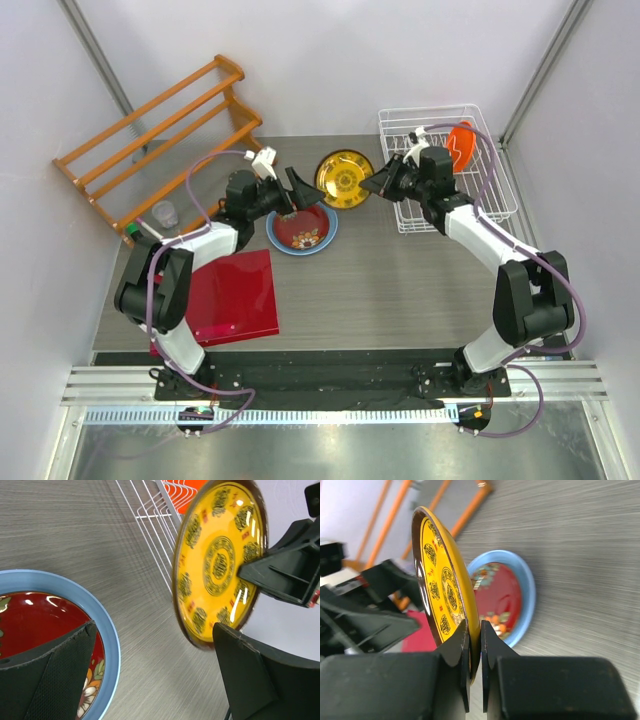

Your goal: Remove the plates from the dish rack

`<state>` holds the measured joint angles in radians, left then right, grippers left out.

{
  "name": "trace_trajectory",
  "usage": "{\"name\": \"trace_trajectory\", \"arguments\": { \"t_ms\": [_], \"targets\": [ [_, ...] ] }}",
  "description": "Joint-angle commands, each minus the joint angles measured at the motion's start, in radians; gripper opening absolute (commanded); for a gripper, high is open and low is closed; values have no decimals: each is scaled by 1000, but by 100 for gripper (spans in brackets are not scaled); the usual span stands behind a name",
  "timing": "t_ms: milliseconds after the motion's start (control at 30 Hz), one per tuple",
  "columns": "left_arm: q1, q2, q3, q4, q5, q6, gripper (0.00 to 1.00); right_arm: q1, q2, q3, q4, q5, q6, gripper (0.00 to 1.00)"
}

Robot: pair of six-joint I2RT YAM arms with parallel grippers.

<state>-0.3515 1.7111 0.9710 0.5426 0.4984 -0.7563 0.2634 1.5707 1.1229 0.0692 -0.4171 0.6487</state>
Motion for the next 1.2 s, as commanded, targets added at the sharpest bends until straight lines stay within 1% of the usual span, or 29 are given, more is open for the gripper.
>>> {"name": "trace_trajectory", "arguments": {
  "t_ms": [0,67,133,167,200,267,333,367,433,467,533,567,667,700,733,767,800,833,933,967,1100,1133,1167],
  "targets": [
    [-1,15,-6,106,3,-21,94,20,-31,-18,171,-101,97,1],
    [-1,18,-6,118,-7,-25,92,22,-29,-28,179,-107,104,1],
    [-1,16,-8,131,-20,-31,87,30,-28,-31,181,-115,108,1],
    [-1,15,-9,134,-23,-32,83,31,-31,-32,181,-117,109,1],
    [-1,13,-12,141,-24,-34,74,36,-34,-41,184,-117,111,1],
    [-1,10,-17,148,-34,-37,69,37,-37,-46,182,-112,111,1],
    [-1,4,-18,148,-46,-35,56,39,-41,-54,182,-115,114,1],
    [-1,1,-28,148,-50,-35,40,39,-43,-57,181,-115,114,1],
    [-3,-2,-31,149,-60,-32,30,43,-41,-57,181,-127,112,1],
    [-1,1,-29,146,-58,-31,18,45,-40,-58,181,-130,115,1],
    [-3,7,-26,142,-51,-28,9,45,-34,-64,191,-147,123,1],
    [-1,15,-23,135,-47,-29,1,46,-28,-63,195,-152,127,1],
    [-1,28,-15,138,-34,-29,0,50,-11,-58,202,-175,131,1],
    [-3,28,-17,138,-35,-28,0,51,-5,-60,205,-180,131,3],
    [-3,28,-20,135,-40,-25,0,53,0,-58,207,-186,134,8],
    [-3,22,-21,119,-59,-11,0,53,2,-57,208,-186,137,23],
    [-3,16,-25,109,-73,-2,0,53,2,-57,211,-184,137,29],
    [-4,10,-31,99,-89,9,0,54,2,-57,213,-177,135,42],
    [-3,-30,-46,27,-165,58,0,53,6,-38,176,-155,103,60],
    [-4,-44,-51,5,-182,70,0,53,6,-23,137,-128,88,61],
    [-1,-102,-61,-62,-277,129,0,51,9,-3,87,-83,33,65],
    [-1,-111,-64,-76,-293,135,0,51,11,0,58,-69,22,68],
    [-1,-119,-64,-107,-310,141,0,51,12,12,38,-33,14,68]
  ]
}}
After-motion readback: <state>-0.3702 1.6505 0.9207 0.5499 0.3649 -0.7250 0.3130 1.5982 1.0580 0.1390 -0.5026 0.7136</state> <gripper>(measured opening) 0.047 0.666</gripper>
